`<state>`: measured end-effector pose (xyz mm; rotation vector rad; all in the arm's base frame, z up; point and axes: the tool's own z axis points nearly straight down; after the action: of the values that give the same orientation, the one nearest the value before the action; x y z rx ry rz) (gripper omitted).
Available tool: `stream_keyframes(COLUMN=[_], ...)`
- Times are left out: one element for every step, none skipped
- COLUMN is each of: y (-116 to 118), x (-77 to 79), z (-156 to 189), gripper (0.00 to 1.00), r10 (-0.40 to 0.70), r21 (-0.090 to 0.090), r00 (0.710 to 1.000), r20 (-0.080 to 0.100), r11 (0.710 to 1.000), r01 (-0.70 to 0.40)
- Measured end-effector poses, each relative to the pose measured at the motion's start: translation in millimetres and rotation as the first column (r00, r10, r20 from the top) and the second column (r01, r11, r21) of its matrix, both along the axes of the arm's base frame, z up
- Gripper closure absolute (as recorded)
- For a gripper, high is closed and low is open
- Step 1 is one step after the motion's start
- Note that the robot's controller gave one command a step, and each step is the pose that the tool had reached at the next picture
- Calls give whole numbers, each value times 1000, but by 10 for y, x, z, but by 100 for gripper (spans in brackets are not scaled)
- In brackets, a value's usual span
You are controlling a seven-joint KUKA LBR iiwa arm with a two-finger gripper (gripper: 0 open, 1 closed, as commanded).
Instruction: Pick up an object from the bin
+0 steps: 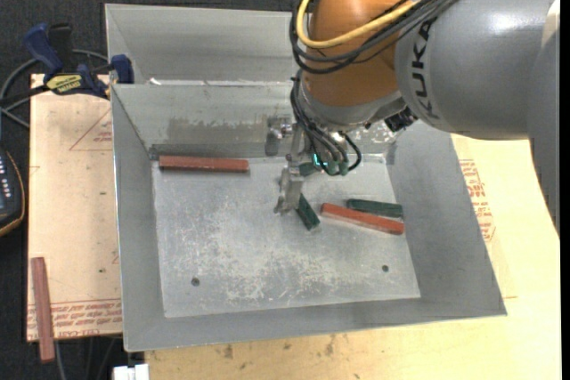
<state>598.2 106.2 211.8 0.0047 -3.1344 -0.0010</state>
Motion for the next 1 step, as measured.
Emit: stream_keyframes(y=[-520], x=[299], z=[-1466], gripper=[0], r10=[-21], r21=[-1], r00=[1000], r20=[2], r11=[1000], r01=[21])
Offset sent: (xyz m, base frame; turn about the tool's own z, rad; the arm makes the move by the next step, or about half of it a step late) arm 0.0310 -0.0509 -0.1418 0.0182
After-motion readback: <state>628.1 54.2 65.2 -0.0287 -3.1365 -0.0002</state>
